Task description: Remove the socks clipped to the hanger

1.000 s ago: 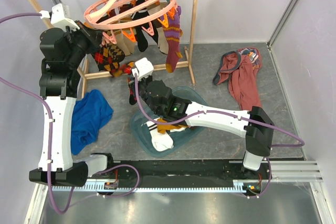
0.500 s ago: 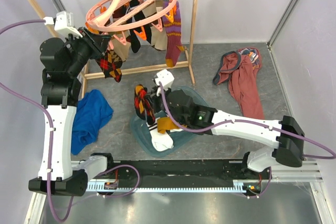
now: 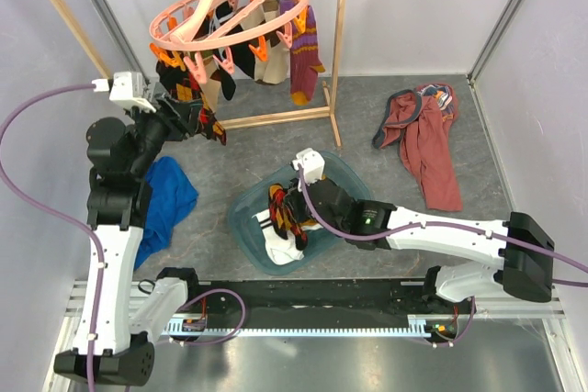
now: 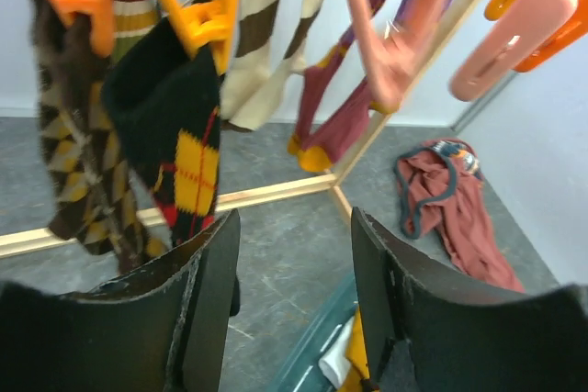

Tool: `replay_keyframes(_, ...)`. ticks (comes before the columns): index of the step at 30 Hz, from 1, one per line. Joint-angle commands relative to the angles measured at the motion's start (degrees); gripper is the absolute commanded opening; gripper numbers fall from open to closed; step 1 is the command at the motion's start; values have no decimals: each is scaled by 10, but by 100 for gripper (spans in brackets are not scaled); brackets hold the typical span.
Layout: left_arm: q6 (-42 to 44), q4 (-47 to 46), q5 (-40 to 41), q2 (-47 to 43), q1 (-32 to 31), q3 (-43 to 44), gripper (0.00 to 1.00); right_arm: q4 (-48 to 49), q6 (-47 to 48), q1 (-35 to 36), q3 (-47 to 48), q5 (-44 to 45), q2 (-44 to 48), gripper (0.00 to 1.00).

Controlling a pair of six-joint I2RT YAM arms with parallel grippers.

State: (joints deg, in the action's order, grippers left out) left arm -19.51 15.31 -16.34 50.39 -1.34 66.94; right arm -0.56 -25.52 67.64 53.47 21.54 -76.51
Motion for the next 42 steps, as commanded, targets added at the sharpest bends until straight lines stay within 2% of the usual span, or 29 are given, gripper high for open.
replay_keyframes(1, 47, -54, 96, -41, 2, -37, 59, -59, -21, -6, -6, 73, 20, 25)
replay_keyframes(2, 50, -54, 129, -44, 2, -43, 59, -66, -23, -7, -6, 84, 20, 30)
replay_keyframes(3, 53, -54, 147, -48, 2, -51, 59, -75, -27, -8, -5, 94, 22, 42)
replay_keyframes(5, 67, -57, 197, -48, 2, -63, 60, -98, -30, -8, -2, 115, 26, 52)
replay_keyframes(6, 77, -66, 208, -43, 2, -66, 61, -103, -30, -8, -1, 119, 33, 61)
replay_keyframes(8, 90, -84, 210, -35, 2, -78, 62, -114, -29, -8, 1, 120, 41, 69)
replay_keyframes(9, 102, -93, 206, -30, 2, -81, 63, -115, -30, -8, 1, 120, 53, 78)
replay_keyframes(11, 114, -107, 203, 1, 2, -78, 64, -116, -30, -8, 1, 119, 65, 89)
replay_keyframes(14, 146, -128, 220, 54, 2, -69, 64, -116, -32, -8, 1, 109, 88, 96)
replay_keyframes(20, 183, -167, 201, 109, 5, -48, 60, -112, -31, -8, 1, 83, 116, 98)
replay_keyframes(22, 178, -164, 181, 107, 5, -44, 41, -109, -30, -7, 1, 78, 125, 98)
replay_keyframes(24, 164, -164, 165, 95, 5, -46, 17, -105, -30, -8, 0, 76, 128, 98)
replay_keyframes(25, 156, -162, 134, 91, 5, -46, 13, -103, -29, -8, 0, 76, 129, 98)
replay_keyframes(27, 133, -157, 121, 78, 5, -45, 7, -100, -31, -8, 0, 79, 128, 98)
replay_keyframes(31, 104, -122, 75, 55, 5, -47, 2, -88, -23, -8, 4, 80, 124, 98)
replay_keyframes(38, 29, -121, -38, 7, 5, -71, 2, 1, 46, -8, 27, 70, 89, 97)
replay_keyframes(42, 6, -106, -79, -4, 4, -66, 2, 123, 107, -8, 39, 36, 66, 96)
